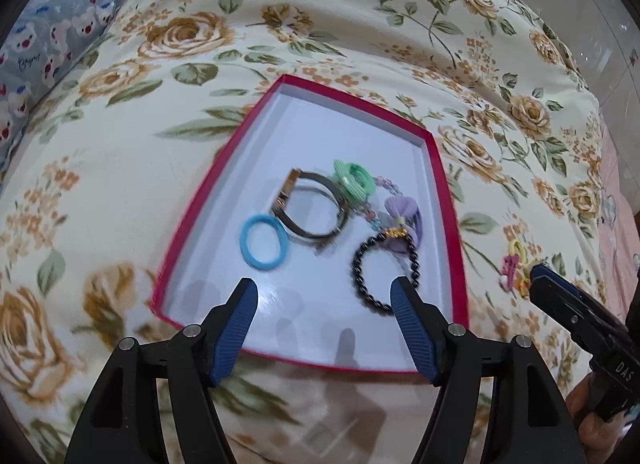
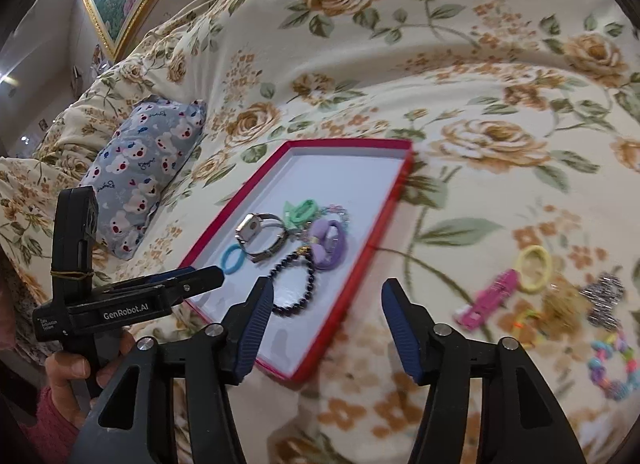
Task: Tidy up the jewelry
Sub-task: 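Move both open tools from the box toward the pink clip and silver chain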
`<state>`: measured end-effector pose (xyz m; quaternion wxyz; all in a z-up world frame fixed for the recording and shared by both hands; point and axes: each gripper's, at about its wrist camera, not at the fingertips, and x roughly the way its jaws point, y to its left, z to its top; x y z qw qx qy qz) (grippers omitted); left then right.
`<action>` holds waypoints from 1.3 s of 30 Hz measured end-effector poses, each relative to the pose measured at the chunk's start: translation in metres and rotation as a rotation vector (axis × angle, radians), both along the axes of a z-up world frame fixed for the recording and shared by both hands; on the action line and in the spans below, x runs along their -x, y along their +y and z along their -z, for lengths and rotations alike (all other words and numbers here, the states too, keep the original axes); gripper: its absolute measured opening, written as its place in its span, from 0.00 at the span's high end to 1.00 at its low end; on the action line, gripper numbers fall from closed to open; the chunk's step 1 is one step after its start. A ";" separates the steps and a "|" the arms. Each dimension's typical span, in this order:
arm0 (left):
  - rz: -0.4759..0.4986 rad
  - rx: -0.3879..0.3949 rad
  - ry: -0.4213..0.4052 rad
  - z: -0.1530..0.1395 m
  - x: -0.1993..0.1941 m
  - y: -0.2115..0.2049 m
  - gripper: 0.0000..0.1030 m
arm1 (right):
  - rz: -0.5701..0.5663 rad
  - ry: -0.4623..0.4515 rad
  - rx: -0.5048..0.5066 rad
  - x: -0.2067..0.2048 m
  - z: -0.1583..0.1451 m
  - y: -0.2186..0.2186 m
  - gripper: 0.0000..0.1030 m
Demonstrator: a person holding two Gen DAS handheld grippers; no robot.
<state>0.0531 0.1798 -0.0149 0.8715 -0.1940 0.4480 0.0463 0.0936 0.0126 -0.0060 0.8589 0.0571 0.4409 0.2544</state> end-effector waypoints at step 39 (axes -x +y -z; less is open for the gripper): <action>0.305 -0.090 0.021 -0.003 -0.037 -0.122 0.33 | 0.348 0.004 0.077 0.032 -0.001 -0.164 0.37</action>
